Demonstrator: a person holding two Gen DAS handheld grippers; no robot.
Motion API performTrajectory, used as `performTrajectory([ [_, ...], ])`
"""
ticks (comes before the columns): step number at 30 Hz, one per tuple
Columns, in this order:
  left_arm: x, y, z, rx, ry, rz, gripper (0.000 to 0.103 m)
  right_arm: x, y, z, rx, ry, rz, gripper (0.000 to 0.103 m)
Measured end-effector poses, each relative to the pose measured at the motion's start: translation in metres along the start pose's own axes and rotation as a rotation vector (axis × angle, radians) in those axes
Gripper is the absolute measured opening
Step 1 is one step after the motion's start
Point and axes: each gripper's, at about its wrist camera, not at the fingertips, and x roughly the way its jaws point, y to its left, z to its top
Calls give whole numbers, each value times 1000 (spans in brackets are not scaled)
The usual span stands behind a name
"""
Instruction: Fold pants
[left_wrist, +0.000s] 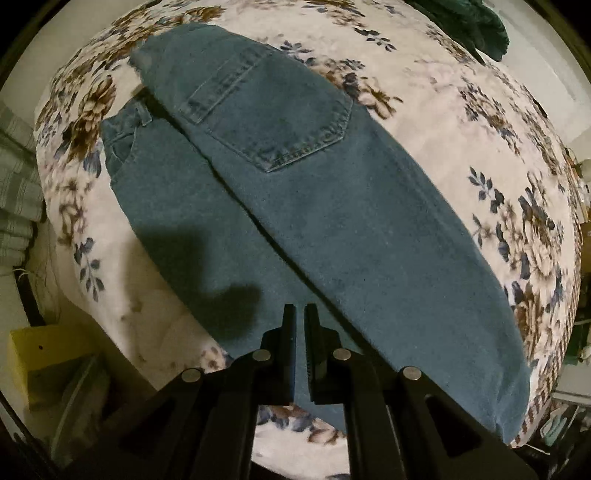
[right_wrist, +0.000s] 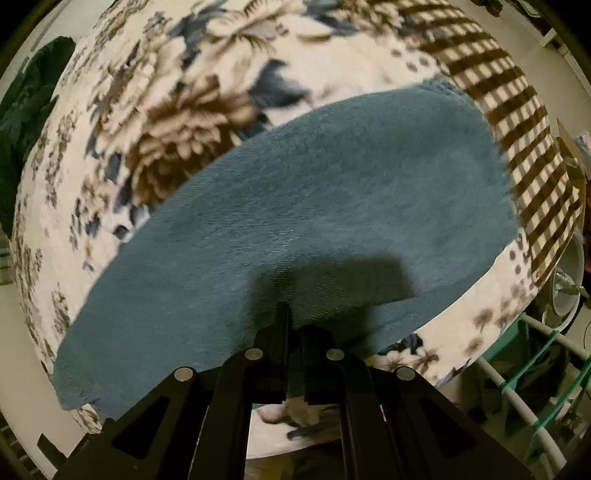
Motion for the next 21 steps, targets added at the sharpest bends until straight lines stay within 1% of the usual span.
performTrajectory([
  [2, -2, -2, 0, 5, -30, 14, 4, 7, -3, -1, -3, 13, -1, 5],
  [4, -6, -7, 1, 22, -58, 45, 4, 10, -7, -1, -1, 19, 22, 6],
  [5, -8, -9, 3, 24, -68, 51, 4, 10, -9, -1, 6, 22, 41, 11],
  [6, -10, -12, 5, 25, -82, 55, 5, 9, -12, -1, 19, 25, 66, 13],
  [7, -13, -12, 7, 28, -92, 56, 5, 9, -13, -1, 24, 26, 73, 17],
  [9, -17, -14, 13, 33, -117, 66, 8, 6, -15, -2, 30, 23, 96, 32],
  [10, -20, -15, 16, 31, -116, 95, 14, 5, -15, -3, 37, 23, 117, 51],
  [11, -21, -15, 20, 35, -124, 105, 22, 4, -15, -5, 41, 20, 128, 65],
  [13, -19, -14, 27, 49, -120, 99, 28, 2, -13, -9, 46, 7, 161, 78],
  [14, -16, -15, 31, 65, -110, 101, 29, 2, -10, -11, 44, 5, 170, 82],
  [15, -12, -15, 35, 78, -95, 99, 30, 3, -5, -14, 41, 3, 179, 83],
  [17, -4, -13, 42, 90, -61, 77, 36, 7, 4, -19, 31, 6, 181, 87],
  [18, -2, -9, 47, 92, -53, 71, 37, 10, 9, -23, 31, 8, 185, 87],
  [19, 0, -6, 50, 91, -51, 70, 40, 13, 12, -26, 32, 12, 189, 88],
  [20, 1, -2, 55, 89, -48, 77, 41, 17, 18, -30, 39, 19, 188, 91],
  [21, 3, 3, 62, 90, -48, 91, 41, 21, 22, -34, 45, 21, 193, 92],
])
